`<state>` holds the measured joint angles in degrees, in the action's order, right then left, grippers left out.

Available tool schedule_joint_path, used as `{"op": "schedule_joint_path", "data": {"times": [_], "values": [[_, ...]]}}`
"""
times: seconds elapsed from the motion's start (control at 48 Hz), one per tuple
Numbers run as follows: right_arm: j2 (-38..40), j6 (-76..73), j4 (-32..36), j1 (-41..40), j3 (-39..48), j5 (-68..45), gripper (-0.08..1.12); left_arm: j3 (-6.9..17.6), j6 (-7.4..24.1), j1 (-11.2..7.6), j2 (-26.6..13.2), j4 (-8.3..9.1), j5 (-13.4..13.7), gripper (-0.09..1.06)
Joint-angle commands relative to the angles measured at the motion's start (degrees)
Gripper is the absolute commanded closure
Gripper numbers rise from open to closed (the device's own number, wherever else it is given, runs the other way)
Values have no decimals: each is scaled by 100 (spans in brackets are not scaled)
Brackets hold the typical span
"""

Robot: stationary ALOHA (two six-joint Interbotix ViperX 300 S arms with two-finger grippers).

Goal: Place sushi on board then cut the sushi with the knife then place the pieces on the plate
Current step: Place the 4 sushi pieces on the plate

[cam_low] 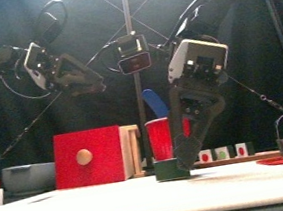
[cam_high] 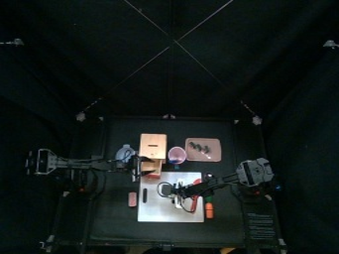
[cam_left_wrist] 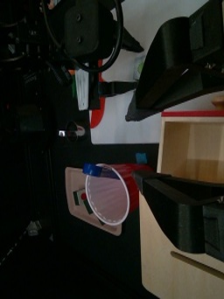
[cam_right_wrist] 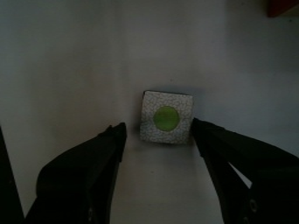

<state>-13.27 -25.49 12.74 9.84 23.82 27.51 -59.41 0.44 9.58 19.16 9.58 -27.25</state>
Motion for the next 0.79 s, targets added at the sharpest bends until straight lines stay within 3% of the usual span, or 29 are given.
{"op": "schedule_joint_path", "data": {"times": [0.021,0.333,0.604,0.792], "values": [[202,18,18,-26,-264,44,7,70,-9,-9,35,-9,-26,12],[-132,-26,-35,-35,-396,299,10,44,-9,-9,44,0,-26,12],[26,-53,-149,-44,-387,422,37,44,-9,-9,53,0,-26,12],[466,-62,-290,-44,-149,888,39,35,-9,-9,53,-9,-26,12]]}}
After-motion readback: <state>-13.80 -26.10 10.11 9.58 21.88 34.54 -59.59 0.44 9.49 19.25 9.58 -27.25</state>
